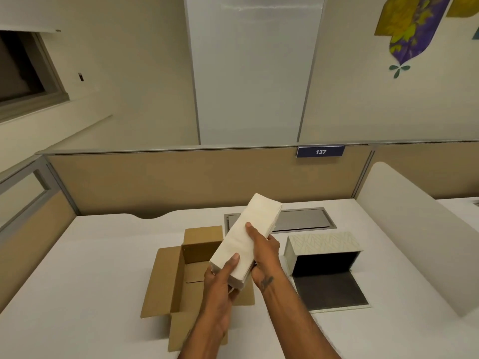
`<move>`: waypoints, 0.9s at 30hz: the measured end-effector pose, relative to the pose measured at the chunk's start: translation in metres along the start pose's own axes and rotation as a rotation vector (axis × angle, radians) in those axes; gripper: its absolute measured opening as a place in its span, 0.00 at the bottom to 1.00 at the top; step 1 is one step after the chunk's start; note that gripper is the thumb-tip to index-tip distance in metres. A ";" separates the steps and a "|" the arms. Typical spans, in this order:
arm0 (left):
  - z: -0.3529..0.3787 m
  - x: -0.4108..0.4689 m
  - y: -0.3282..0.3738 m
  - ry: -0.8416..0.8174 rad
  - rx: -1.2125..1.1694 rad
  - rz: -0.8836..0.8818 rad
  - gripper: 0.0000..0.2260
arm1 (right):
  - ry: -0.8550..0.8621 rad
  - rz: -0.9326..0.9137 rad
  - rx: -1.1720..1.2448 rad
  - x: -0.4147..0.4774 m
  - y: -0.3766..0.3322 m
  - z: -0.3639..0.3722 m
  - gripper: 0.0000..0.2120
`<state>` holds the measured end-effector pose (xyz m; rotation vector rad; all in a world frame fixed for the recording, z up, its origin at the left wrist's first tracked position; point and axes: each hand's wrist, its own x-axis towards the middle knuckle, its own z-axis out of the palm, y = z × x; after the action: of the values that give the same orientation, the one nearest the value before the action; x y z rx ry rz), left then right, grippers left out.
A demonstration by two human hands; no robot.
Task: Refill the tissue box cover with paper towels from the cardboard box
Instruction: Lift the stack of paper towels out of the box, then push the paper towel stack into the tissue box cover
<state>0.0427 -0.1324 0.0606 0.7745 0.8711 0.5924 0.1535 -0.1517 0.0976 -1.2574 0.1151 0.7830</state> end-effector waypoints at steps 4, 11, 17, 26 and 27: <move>0.019 -0.012 -0.011 -0.051 0.070 0.003 0.31 | 0.036 -0.053 0.057 -0.006 -0.013 -0.036 0.28; 0.048 -0.036 -0.023 -0.193 0.127 -0.090 0.27 | 0.025 -0.018 0.286 -0.011 -0.034 -0.107 0.30; 0.060 -0.050 -0.028 -0.272 0.250 -0.162 0.27 | 0.050 -0.030 0.341 -0.011 -0.055 -0.171 0.33; 0.077 -0.034 -0.034 -0.203 0.337 -0.197 0.28 | -0.071 0.024 0.157 -0.015 -0.083 -0.257 0.16; 0.080 -0.031 -0.037 -0.205 0.343 -0.194 0.28 | -0.084 0.028 0.133 -0.013 -0.085 -0.263 0.17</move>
<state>0.0989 -0.2046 0.0779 1.0266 0.8560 0.1877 0.2804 -0.3971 0.0829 -1.0972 0.1147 0.8377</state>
